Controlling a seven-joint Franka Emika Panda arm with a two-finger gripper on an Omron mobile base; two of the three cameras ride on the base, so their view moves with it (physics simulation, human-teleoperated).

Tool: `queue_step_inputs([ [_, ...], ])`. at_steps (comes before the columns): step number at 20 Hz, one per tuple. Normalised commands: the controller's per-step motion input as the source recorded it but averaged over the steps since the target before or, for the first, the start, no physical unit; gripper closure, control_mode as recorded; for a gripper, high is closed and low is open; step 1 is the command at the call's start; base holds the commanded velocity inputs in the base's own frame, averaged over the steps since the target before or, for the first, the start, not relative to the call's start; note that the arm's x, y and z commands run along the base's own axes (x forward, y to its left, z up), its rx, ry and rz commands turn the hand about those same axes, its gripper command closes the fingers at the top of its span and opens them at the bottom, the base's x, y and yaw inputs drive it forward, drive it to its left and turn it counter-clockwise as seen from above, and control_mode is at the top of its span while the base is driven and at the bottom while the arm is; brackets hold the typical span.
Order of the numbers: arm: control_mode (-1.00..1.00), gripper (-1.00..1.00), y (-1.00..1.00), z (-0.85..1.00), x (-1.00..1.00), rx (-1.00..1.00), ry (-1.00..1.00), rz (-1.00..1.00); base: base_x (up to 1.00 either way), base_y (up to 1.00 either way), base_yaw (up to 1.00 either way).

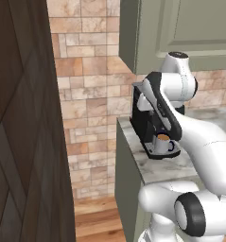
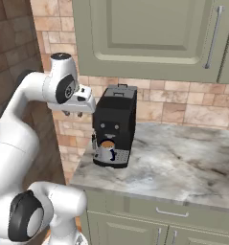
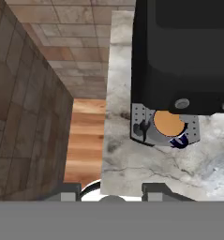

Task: Pick up the brewed coffee from the coffee machine and place it next to the breakfast plate on the dining counter.

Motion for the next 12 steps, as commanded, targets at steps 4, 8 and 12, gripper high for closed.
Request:
queue_step_inputs([
  [4, -1.00, -1.00, -0.18, -0.19, -0.49, 0.04, -0.14, -0.01, 0.00, 0.00, 0.00],
  [8, -1.00, -1.00, -1.00, -0.14, -0.80, 0.16, -0.47, 0.02, 0.00, 0.00, 0.00],
  [12, -1.00, -1.00, -0.97, -0.36, -0.81, 0.07, -0.50, 0.22, 0.00, 0.00, 0.00],
])
